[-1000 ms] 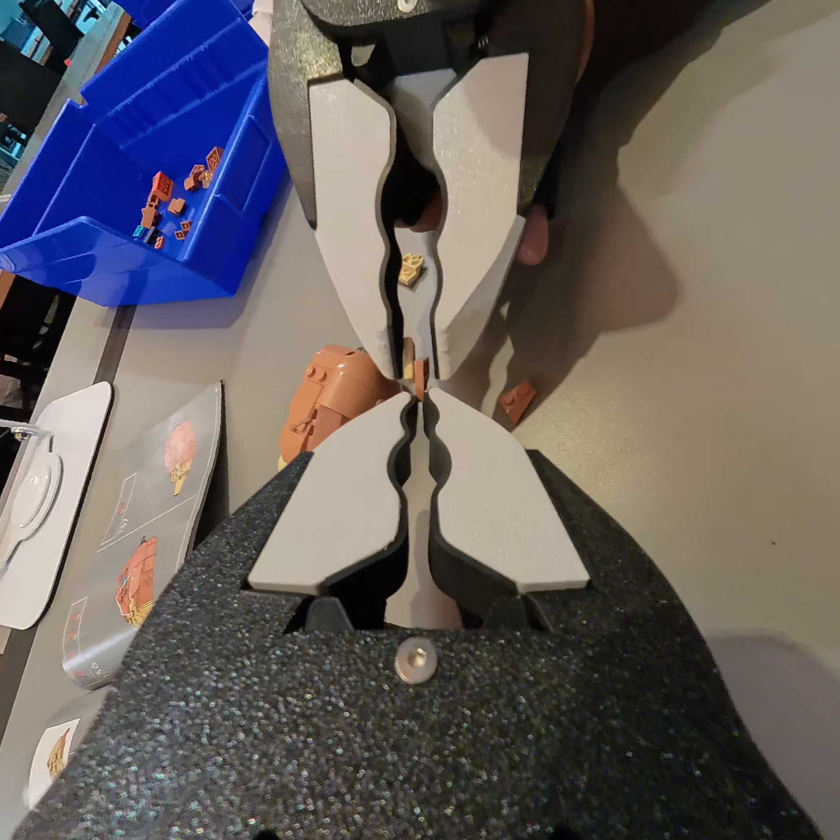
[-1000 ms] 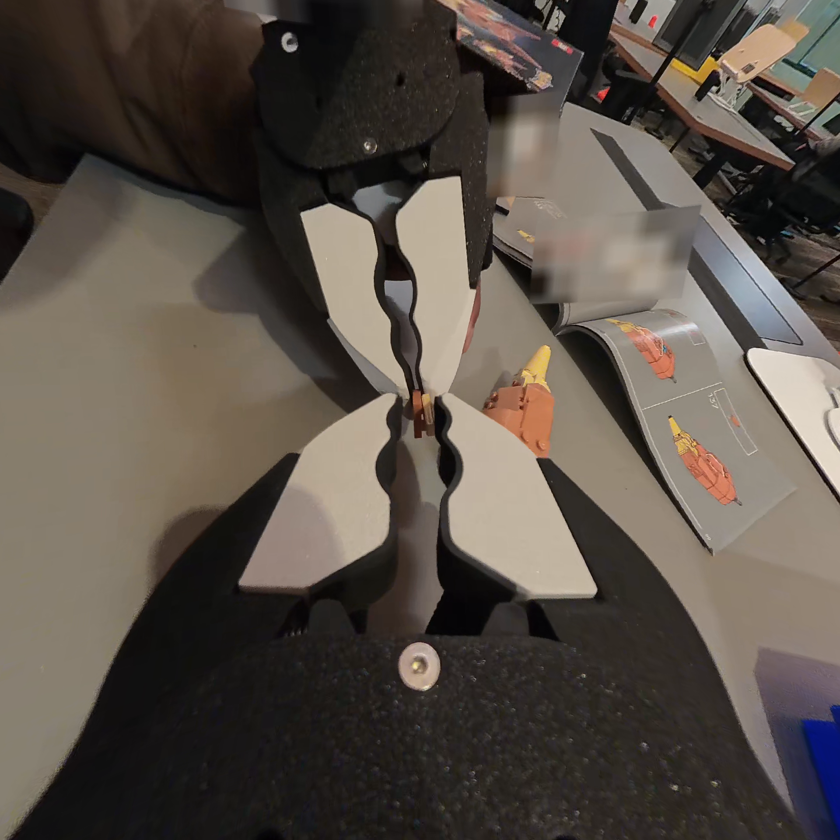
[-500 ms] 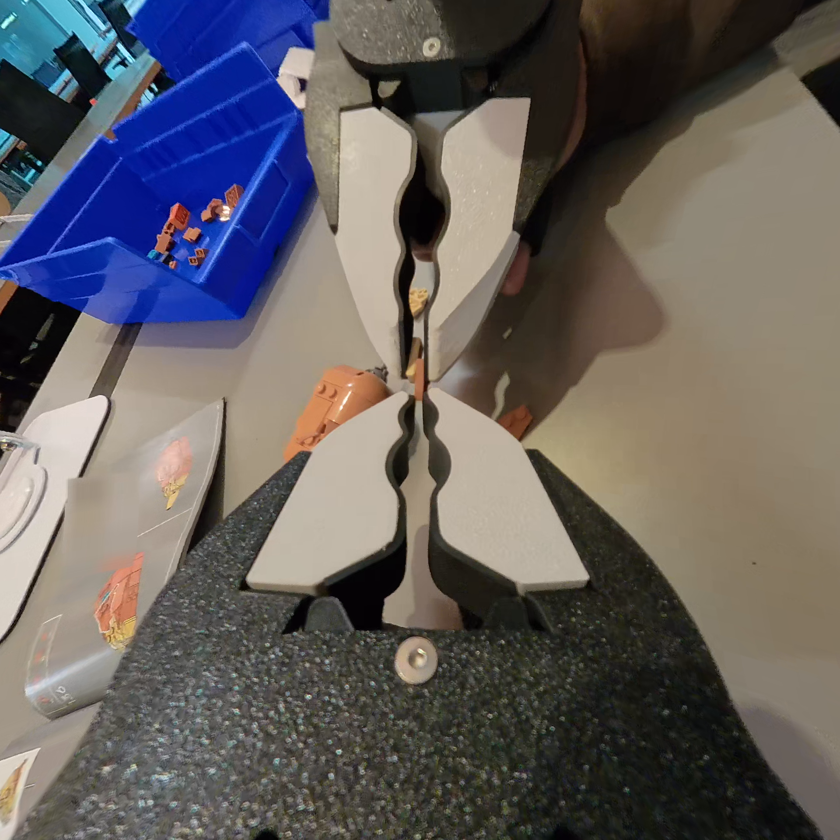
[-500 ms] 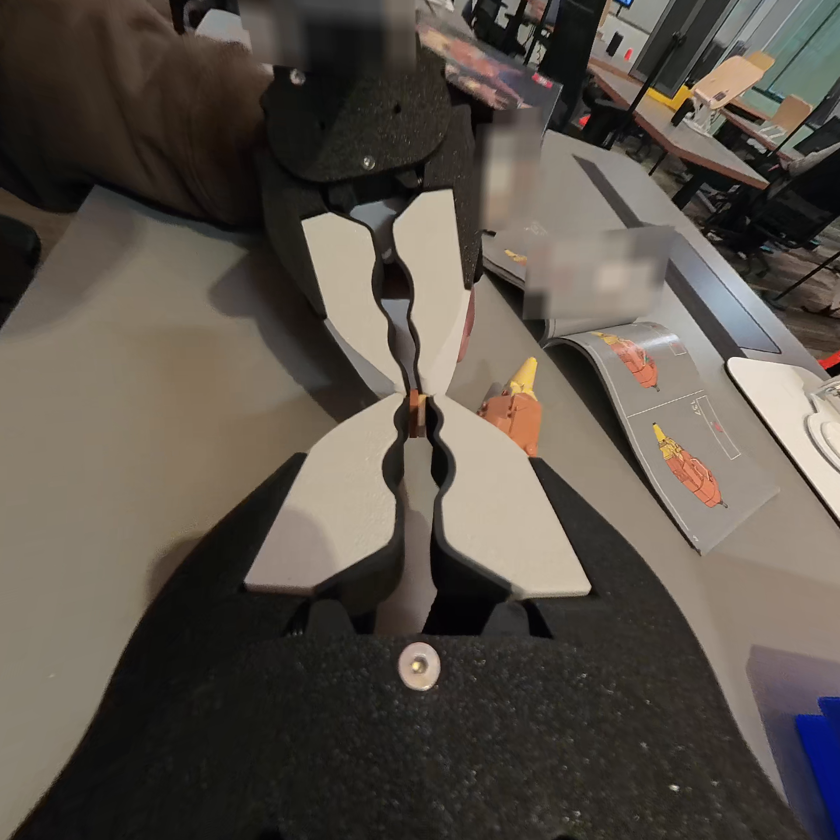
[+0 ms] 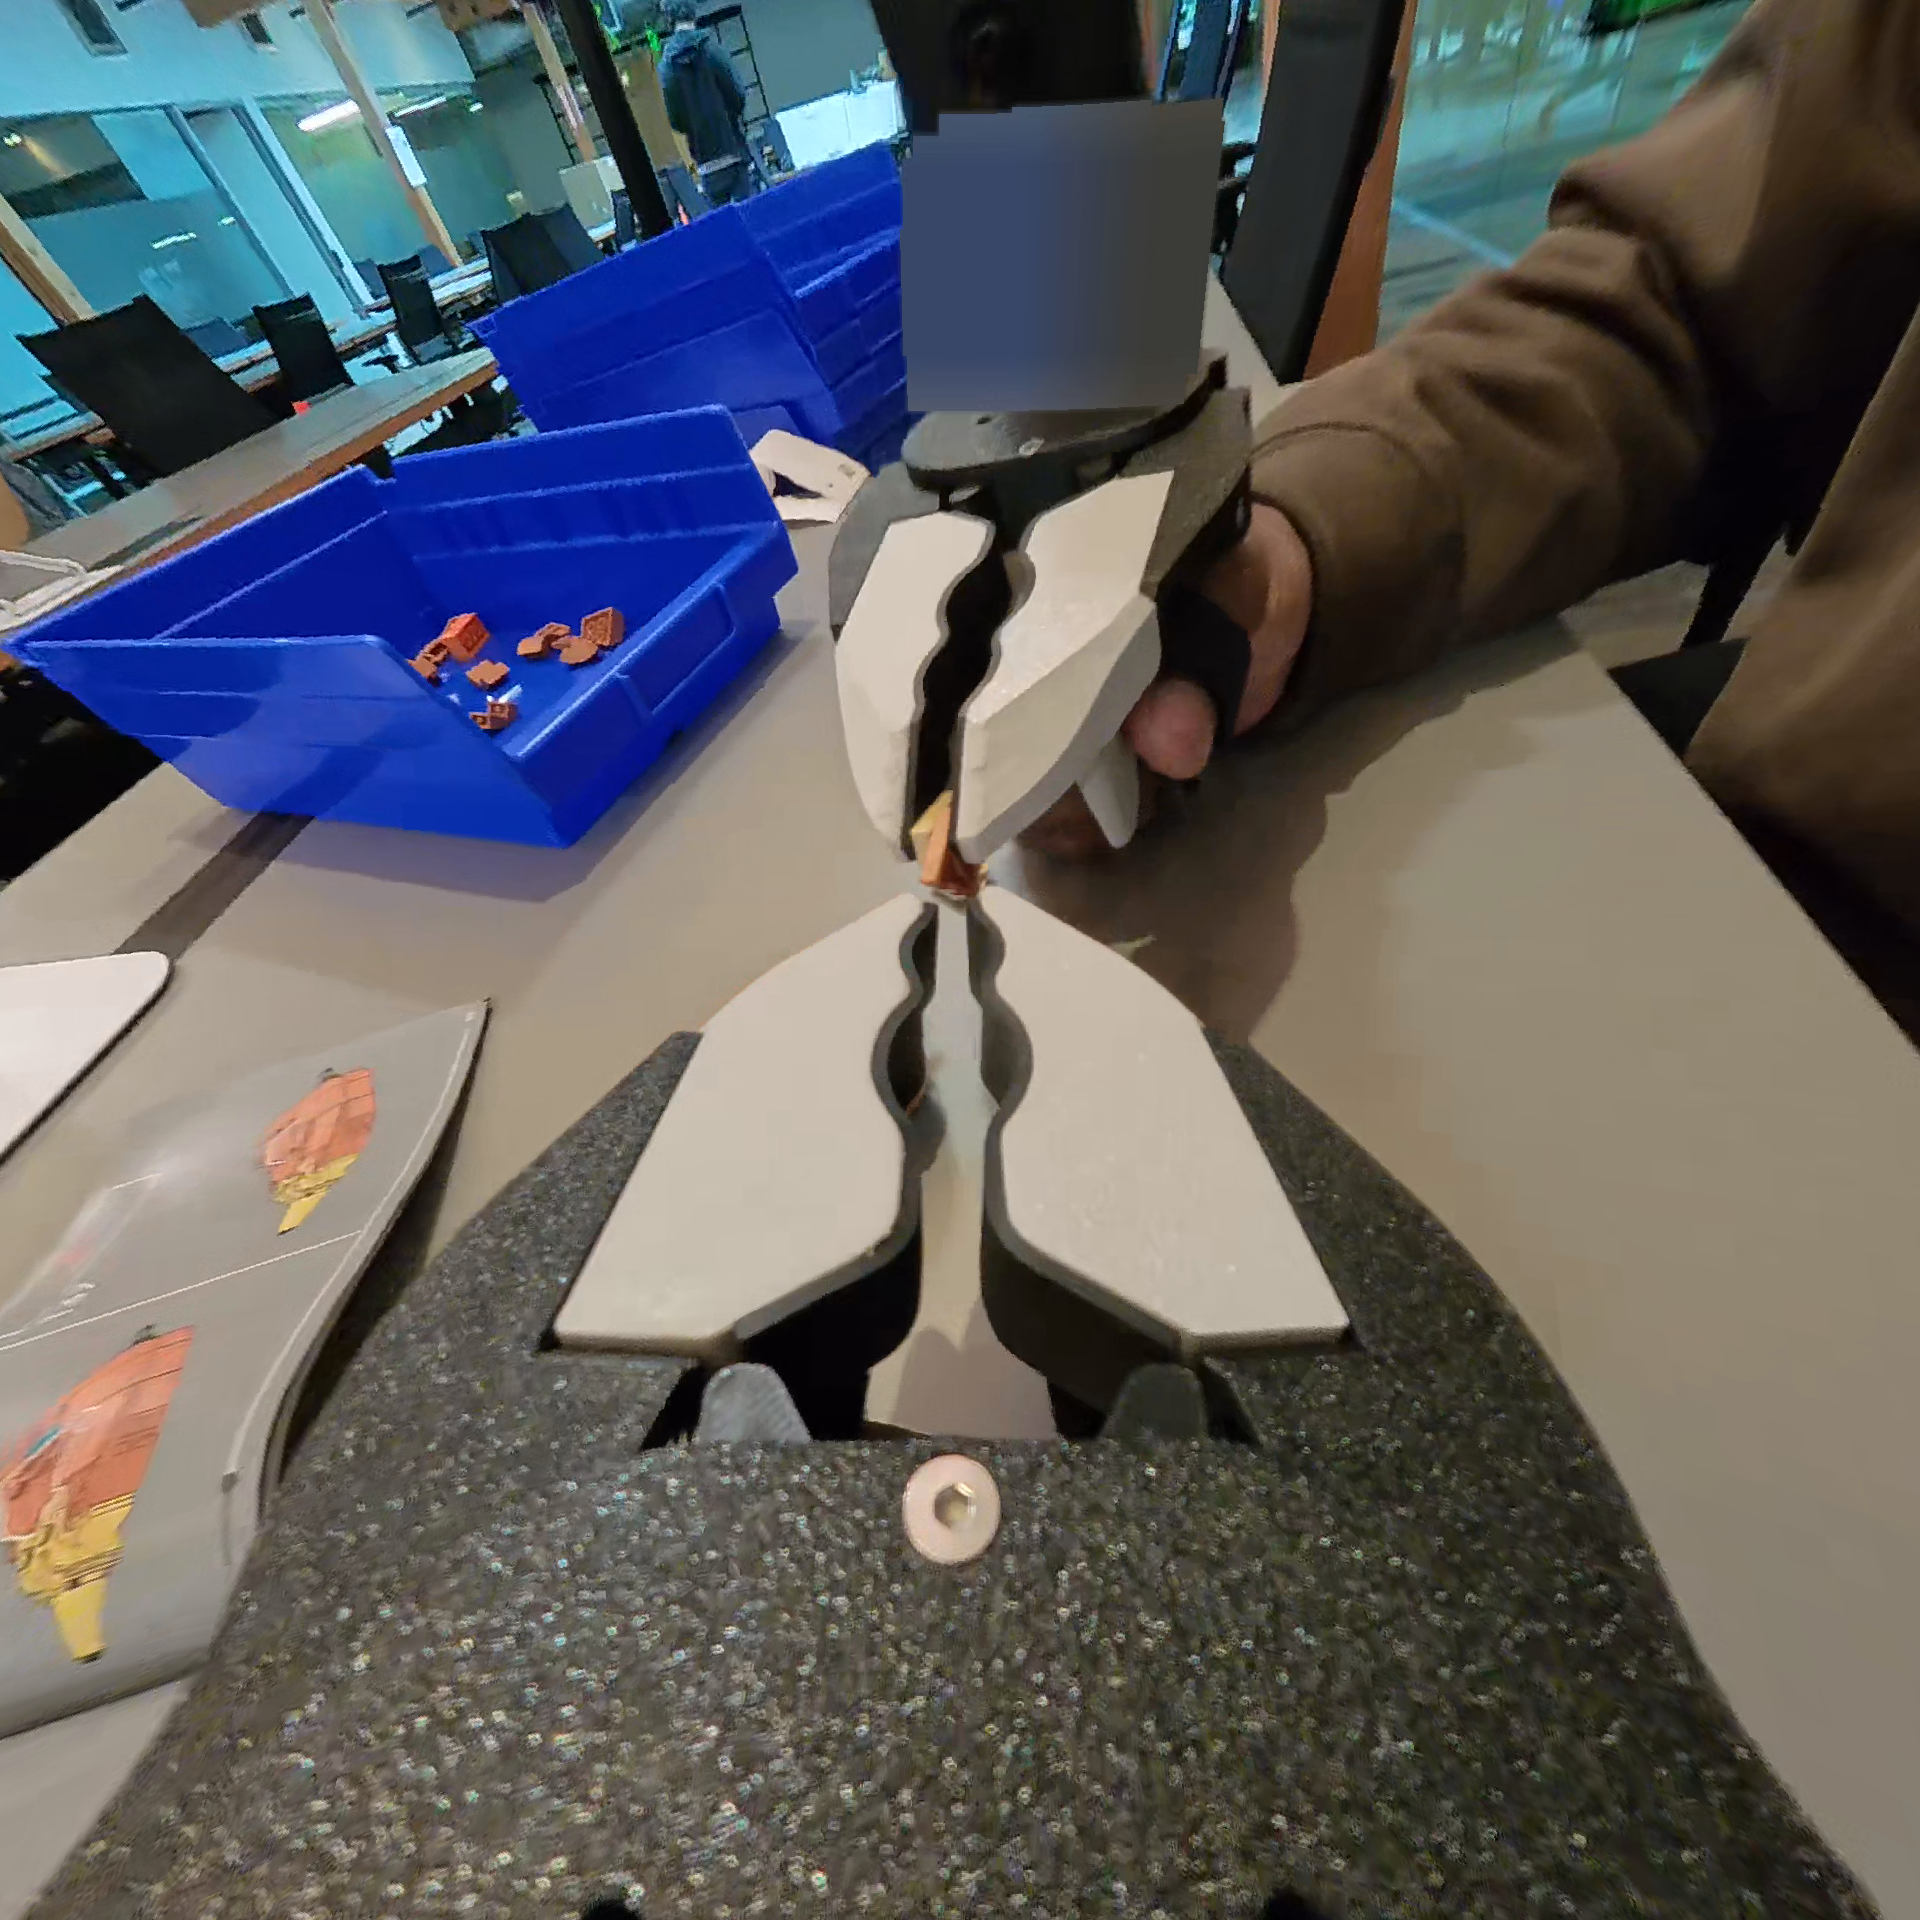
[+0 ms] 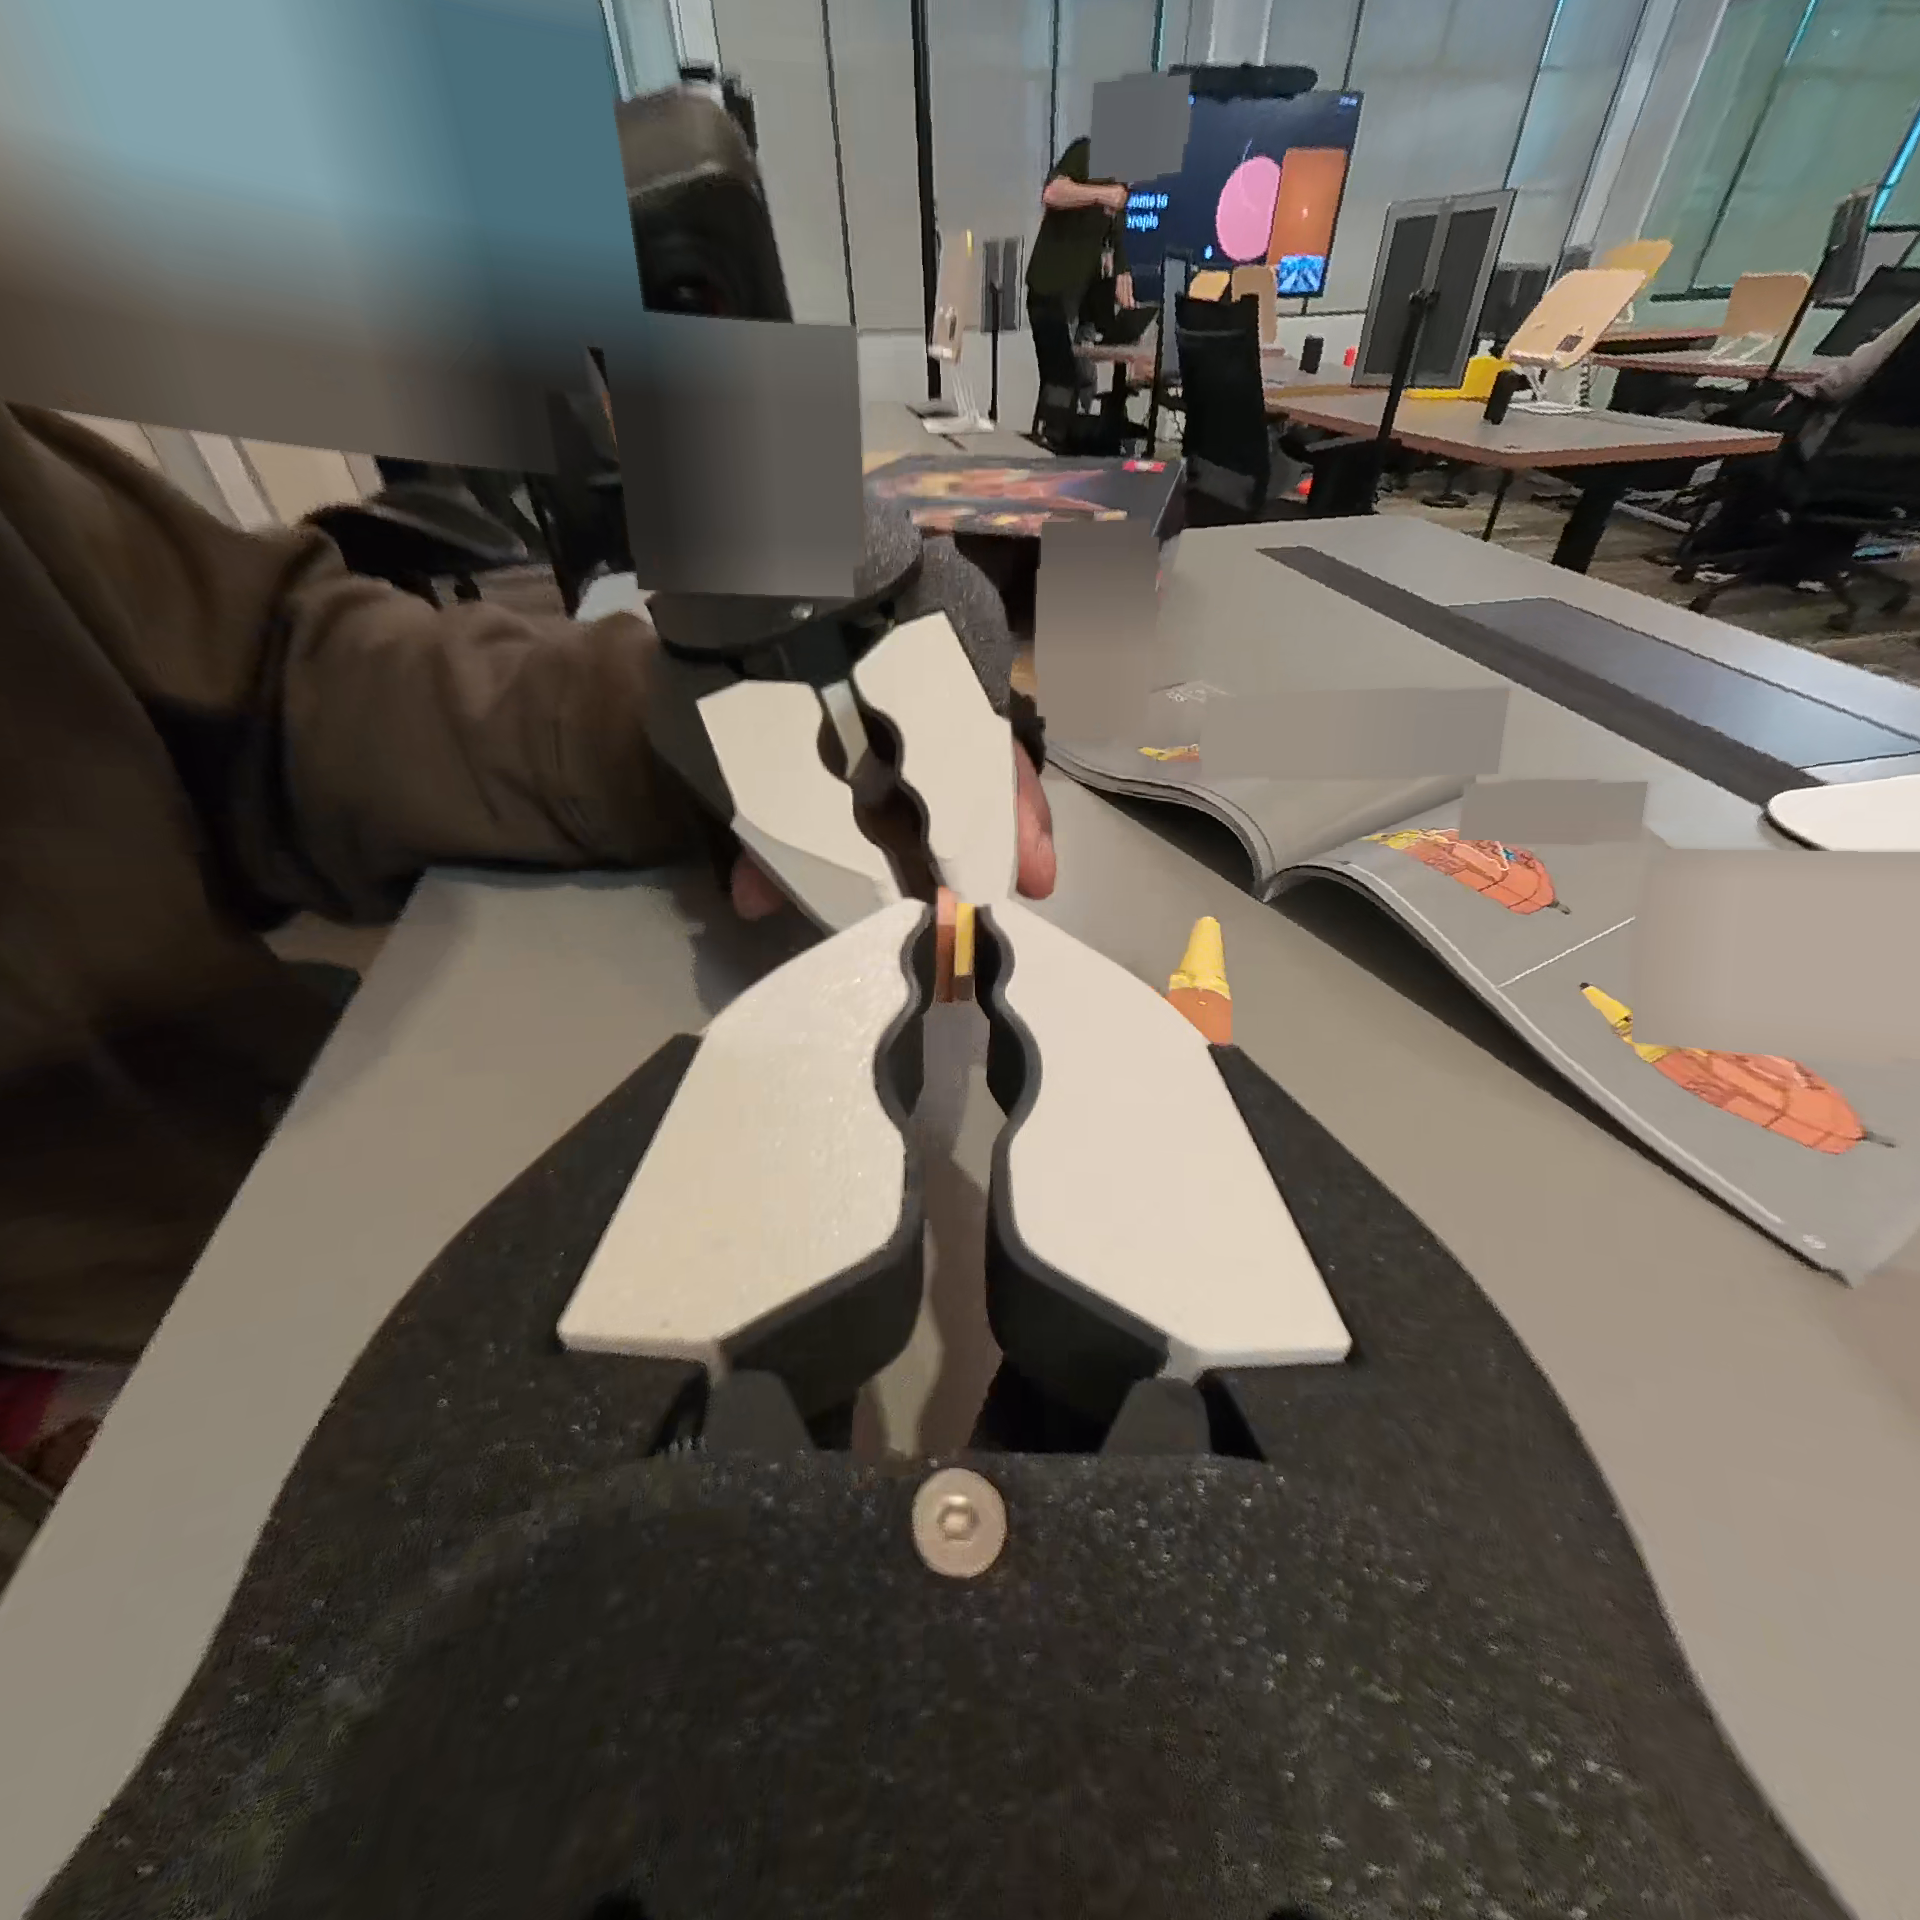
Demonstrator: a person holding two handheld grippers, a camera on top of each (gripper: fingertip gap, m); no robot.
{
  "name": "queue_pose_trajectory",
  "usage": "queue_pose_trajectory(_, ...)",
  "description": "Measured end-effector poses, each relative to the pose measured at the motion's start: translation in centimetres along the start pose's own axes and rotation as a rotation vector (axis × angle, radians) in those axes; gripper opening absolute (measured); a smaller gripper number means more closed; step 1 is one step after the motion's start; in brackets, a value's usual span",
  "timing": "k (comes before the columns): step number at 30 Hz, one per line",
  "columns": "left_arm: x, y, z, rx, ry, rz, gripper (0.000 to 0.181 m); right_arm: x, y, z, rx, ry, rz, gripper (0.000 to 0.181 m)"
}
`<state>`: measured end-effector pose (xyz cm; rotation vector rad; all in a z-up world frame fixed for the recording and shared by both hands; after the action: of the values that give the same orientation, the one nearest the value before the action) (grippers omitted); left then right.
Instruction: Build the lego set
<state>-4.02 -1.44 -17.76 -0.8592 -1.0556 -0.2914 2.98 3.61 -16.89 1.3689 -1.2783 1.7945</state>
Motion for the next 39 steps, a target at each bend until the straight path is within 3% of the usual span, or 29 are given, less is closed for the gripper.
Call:
queue_pose_trajectory(6,0.6,-0.1,0.1,-0.058,-0.100,-0.082,0.006,0.5,-0.3,-0.4,0.076,0.115,-0.105,0.006)
queue_pose_trajectory(17,0.8,-0.1,0.7,-0.157,-0.290,-0.177,0.006,0.7,-0.3,-0.7,0.101,0.180,-0.148,0.007)
queue_pose_trajectory(39,1.1,-1.1,0.9,-0.141,-0.239,-0.208,0.006,0.7,-0.2,-0.4,0.113,0.162,-0.129,0.006)
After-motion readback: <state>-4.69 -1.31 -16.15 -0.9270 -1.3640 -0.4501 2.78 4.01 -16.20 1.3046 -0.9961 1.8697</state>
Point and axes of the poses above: each gripper's, where its closed fingertips meet, y out along the fingers, x out of its top, z = x × y across the jaws, the point moved 5 cm from there along -y, back along the fingers, and after that the axes turned 15 degrees about z, right-handed, at the moved point
